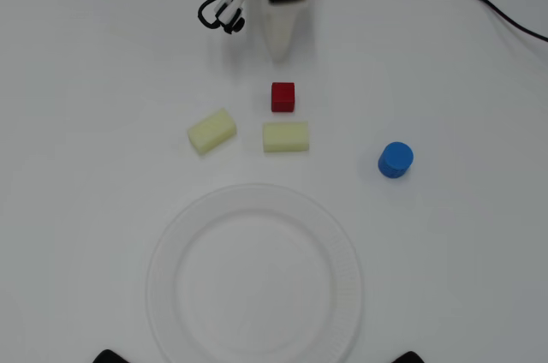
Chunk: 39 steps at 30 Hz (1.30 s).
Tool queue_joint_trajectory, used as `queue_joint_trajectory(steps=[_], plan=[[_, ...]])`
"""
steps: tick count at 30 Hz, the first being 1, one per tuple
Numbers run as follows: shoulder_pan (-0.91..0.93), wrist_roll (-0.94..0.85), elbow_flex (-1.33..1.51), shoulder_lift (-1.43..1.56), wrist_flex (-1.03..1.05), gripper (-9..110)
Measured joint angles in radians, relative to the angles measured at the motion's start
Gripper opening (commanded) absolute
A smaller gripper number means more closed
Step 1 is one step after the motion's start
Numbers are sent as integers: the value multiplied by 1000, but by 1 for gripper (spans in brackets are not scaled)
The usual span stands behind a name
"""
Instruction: Grasp a red block and put it in the dish.
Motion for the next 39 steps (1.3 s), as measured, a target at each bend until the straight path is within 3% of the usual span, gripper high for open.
queue_joint_trajectory(steps=[22,35,39], plan=[[51,-23,-124,-71,6,0],[52,54,-657,-911,34,0],[44,86,-767,-1029,34,8]])
